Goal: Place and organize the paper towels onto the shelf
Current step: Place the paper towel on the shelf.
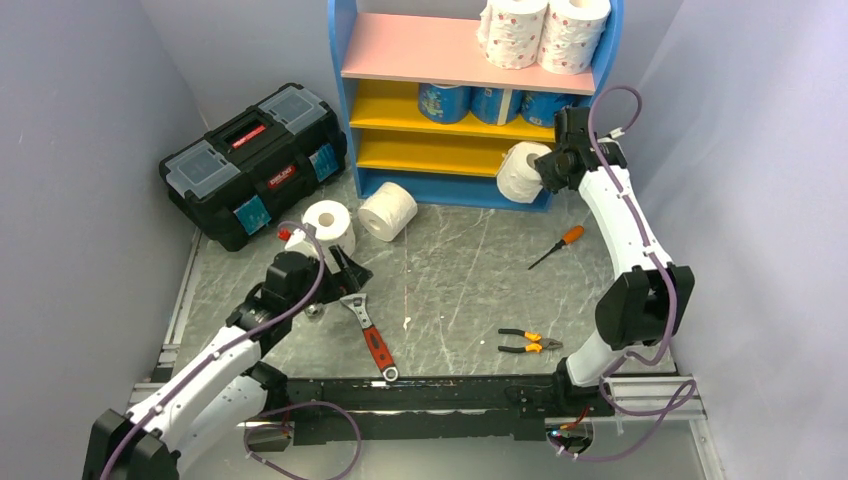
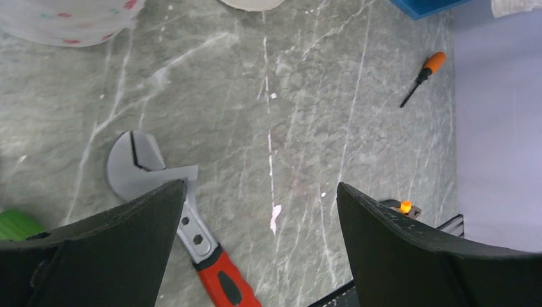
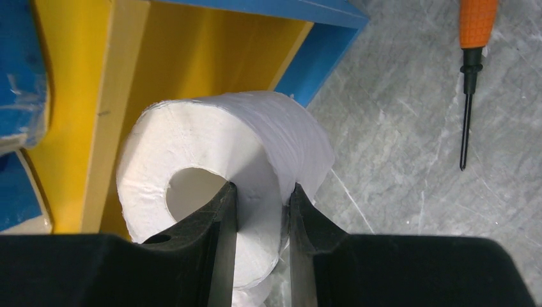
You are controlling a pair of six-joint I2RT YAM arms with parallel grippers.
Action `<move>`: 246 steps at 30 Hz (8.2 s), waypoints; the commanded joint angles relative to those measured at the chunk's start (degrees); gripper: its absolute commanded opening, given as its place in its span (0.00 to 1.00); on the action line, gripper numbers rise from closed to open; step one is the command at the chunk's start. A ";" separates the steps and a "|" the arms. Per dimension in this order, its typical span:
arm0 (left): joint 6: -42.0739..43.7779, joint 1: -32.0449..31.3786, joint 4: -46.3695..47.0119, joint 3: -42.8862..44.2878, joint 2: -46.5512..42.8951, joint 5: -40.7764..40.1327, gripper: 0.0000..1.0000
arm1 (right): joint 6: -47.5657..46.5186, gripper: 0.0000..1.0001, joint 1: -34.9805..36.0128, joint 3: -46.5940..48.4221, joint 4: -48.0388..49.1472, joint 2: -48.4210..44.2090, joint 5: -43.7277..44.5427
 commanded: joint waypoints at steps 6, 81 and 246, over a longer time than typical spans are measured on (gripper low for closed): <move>-3.30 -3.77 20.53 6.09 11.09 -0.25 0.96 | 2.04 0.00 -1.10 7.35 2.22 3.08 3.46; 17.48 -18.12 63.88 18.08 44.93 -3.21 0.99 | -18.10 0.79 -6.11 -7.63 15.90 -16.38 -8.21; -0.99 -19.46 -23.10 5.60 -28.40 -37.44 0.99 | -33.36 1.00 27.48 -54.35 41.29 -27.07 -10.40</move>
